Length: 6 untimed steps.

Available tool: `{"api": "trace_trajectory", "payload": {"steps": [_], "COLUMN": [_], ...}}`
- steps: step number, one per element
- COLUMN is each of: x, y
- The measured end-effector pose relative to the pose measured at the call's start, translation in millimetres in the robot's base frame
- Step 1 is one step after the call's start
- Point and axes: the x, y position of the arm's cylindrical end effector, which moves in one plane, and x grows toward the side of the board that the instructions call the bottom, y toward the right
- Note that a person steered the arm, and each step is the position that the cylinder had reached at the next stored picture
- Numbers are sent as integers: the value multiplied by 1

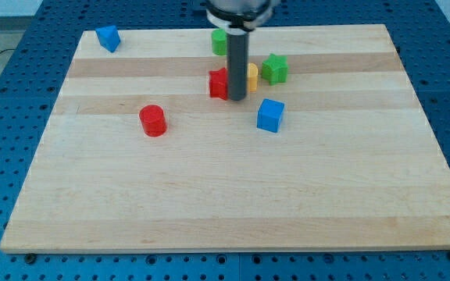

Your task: Place the red star in between the yellow hexagon and green circle to form a diagonal line

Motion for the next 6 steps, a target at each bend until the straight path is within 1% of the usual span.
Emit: {"api": "trace_trajectory", "payload": {"steps": [1, 2, 3, 4, 5, 6], "x": [-18, -24, -14, -5, -35, -52], "y": [-46, -84, -85, -118, -134, -122]}}
